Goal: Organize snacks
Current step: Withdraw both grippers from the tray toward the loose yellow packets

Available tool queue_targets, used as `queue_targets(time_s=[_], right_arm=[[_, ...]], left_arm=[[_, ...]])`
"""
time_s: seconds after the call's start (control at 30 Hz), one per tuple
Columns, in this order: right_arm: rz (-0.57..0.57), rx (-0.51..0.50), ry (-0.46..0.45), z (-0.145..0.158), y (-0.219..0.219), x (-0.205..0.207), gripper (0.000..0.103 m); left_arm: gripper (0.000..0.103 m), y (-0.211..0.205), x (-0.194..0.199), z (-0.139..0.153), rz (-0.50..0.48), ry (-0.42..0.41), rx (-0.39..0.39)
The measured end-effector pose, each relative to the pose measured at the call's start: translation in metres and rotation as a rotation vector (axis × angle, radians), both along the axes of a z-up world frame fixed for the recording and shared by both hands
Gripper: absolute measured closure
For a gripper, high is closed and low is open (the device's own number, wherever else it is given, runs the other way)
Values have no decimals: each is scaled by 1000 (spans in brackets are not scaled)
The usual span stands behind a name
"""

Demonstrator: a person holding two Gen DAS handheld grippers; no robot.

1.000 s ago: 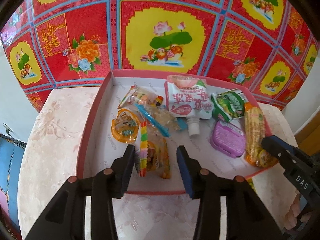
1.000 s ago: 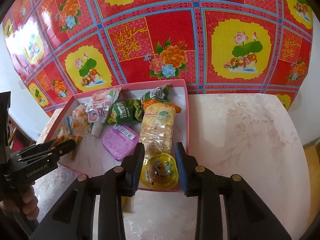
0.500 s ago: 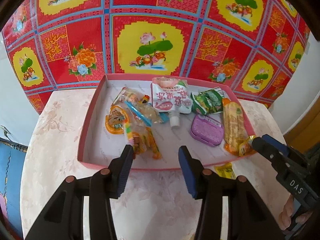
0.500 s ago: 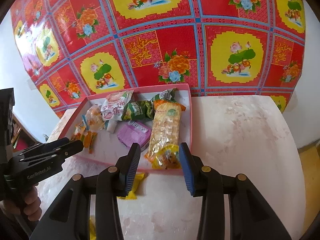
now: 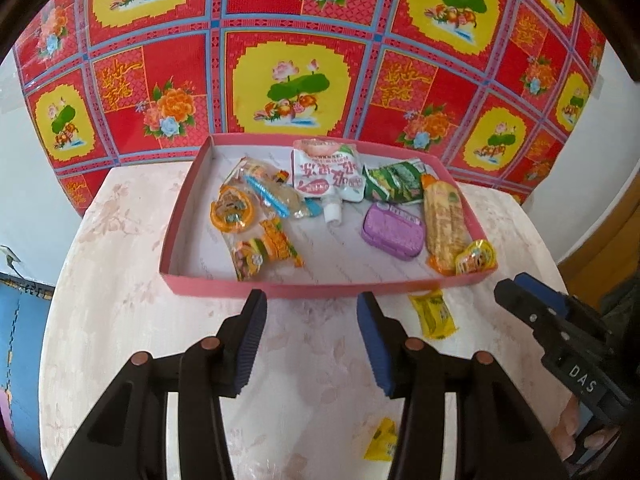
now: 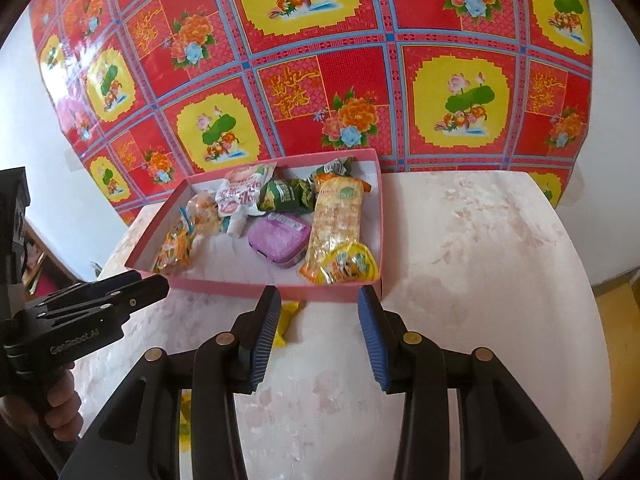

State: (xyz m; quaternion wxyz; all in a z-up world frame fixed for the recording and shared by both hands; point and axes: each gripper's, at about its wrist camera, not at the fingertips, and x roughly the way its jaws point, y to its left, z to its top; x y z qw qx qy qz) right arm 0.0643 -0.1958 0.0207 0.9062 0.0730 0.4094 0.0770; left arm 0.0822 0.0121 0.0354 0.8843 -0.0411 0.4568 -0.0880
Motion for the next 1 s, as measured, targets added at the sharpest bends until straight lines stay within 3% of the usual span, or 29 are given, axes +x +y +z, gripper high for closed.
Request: queue_targets(time_s=[1.0], right_arm=[[-23, -1, 60, -13, -1, -50, 62]], left_arm=[[54, -19, -71, -25, -130, 68, -23]])
